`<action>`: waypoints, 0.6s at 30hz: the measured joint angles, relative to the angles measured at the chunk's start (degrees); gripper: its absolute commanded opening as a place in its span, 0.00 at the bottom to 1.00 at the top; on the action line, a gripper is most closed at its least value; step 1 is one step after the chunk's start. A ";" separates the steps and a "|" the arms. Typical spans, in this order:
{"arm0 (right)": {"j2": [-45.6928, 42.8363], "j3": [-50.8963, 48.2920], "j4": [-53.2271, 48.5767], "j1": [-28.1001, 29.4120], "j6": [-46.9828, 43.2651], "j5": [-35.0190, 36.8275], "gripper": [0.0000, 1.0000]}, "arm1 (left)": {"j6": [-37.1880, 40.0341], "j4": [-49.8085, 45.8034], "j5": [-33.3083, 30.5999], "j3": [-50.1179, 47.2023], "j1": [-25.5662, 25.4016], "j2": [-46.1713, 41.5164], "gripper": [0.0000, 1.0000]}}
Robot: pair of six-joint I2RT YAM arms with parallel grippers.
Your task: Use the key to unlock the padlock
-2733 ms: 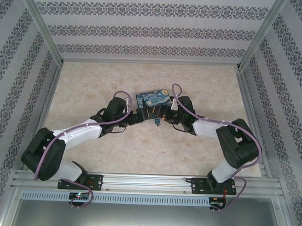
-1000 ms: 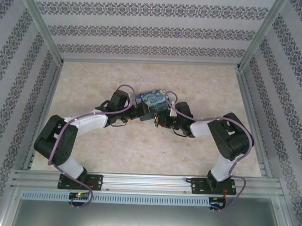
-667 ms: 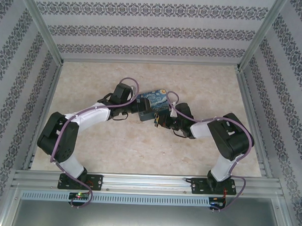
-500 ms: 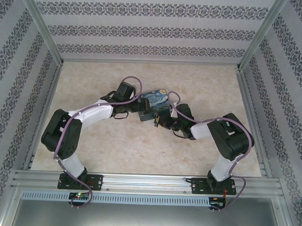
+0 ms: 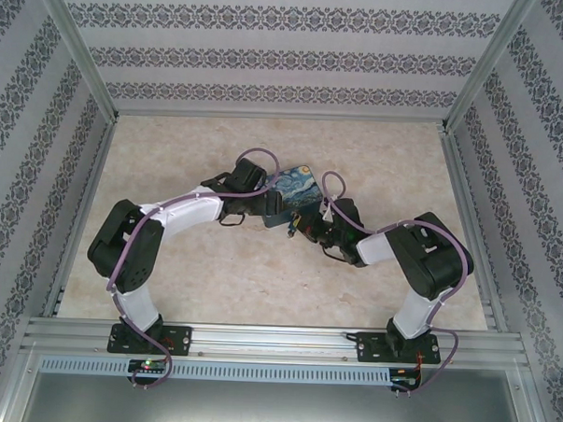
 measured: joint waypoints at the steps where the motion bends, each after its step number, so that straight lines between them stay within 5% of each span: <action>1: 0.00 -0.07 0.07 0.02 0.98 0.52 0.00 | 0.00 0.13 -0.24 0.00 -0.13 0.04 1.00; 18: -1.75 1.79 -3.13 -2.12 5.60 5.51 0.00 | -0.04 2.97 -0.28 -0.13 -0.92 1.01 0.99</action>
